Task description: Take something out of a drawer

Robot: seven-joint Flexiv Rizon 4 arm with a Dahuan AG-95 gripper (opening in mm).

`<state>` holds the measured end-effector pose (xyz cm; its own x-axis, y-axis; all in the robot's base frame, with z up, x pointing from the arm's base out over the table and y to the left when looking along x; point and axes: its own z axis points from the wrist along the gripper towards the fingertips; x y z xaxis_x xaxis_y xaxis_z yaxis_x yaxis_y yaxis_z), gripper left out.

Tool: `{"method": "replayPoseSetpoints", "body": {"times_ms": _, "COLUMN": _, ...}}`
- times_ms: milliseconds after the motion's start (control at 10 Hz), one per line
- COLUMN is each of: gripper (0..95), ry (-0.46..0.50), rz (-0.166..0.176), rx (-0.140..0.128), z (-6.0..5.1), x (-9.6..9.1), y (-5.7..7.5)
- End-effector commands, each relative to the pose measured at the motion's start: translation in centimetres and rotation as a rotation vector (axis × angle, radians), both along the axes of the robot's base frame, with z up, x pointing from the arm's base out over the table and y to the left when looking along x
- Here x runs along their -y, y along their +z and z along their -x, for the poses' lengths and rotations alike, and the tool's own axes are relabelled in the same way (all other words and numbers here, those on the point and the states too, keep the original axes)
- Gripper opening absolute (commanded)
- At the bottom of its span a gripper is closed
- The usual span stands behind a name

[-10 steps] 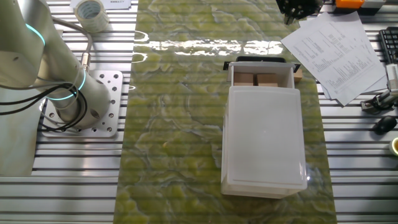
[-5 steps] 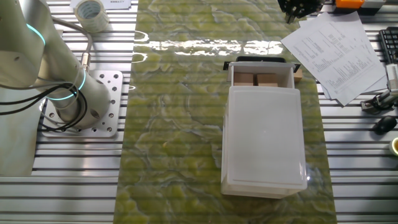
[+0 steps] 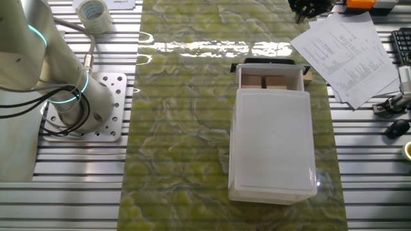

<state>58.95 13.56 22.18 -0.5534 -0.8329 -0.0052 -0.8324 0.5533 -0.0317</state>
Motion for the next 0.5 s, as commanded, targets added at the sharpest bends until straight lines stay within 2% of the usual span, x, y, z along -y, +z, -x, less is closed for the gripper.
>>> {"method": "replayPoseSetpoints", "body": {"times_ms": 100, "gripper": 0.0, "ry": -0.024, "rz": 0.004, "rx": 0.001, "z": 0.28, "x": 0.73, "y": -0.52}}
{"method": "replayPoseSetpoints", "body": {"times_ms": 500, "gripper": 0.0, "ry": -0.058, "rz": 0.008, "rx": 0.001, "z": 0.29, "x": 0.82, "y": -0.59}}
